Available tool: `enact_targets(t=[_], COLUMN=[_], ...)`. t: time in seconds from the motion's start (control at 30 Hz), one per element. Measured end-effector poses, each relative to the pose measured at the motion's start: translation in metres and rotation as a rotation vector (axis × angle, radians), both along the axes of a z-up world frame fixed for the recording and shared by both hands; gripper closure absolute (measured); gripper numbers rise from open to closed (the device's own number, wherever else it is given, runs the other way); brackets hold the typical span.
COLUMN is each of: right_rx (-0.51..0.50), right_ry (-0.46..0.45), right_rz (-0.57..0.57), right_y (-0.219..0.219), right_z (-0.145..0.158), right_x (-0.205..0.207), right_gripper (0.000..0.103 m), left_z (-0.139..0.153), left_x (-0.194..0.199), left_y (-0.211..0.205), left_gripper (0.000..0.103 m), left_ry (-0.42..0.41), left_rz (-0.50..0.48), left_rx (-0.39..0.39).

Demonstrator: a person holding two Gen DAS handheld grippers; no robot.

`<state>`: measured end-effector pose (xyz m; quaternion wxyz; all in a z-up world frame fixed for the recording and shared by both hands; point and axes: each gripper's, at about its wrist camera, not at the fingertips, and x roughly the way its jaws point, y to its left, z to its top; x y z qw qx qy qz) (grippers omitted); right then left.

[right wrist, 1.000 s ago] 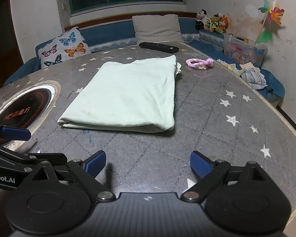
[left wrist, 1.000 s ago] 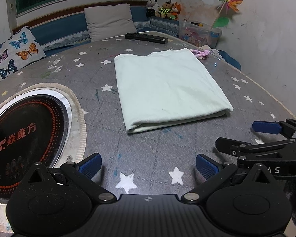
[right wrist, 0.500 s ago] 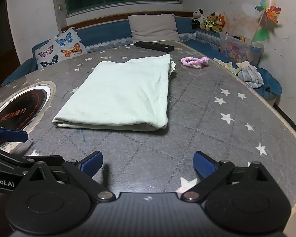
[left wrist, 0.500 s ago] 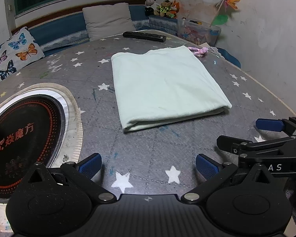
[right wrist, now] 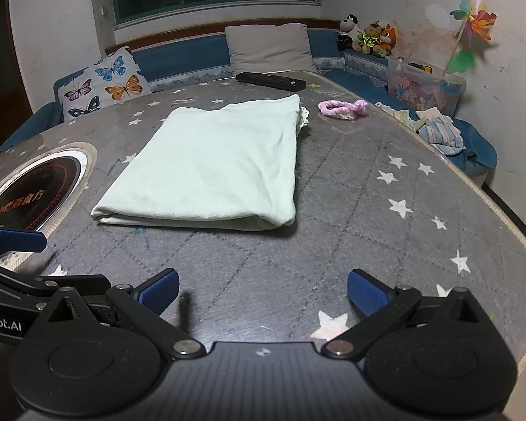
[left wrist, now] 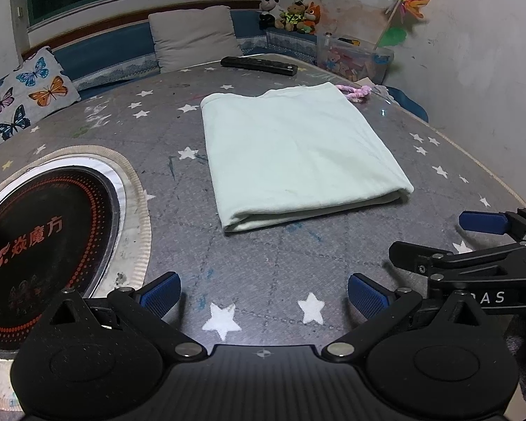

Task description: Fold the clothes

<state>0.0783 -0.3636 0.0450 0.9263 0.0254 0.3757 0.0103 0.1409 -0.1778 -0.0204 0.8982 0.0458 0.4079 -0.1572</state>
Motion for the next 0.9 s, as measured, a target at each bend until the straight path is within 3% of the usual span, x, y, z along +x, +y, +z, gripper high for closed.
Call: enact_targets(t=[0.9], right_rx=[-0.007], right_ry=[-0.008], right_rz=[0.0], right_y=[0.0035], right_z=[0.006], right_x=[-0.0015], right_gripper=[0.0], left_z=[0.0024], left_x=[-0.0033], left_y=[0.0026], left_gripper=[0.0], left_ry=[-0.009], left_rz=[-0.005], left_rx=[0.001])
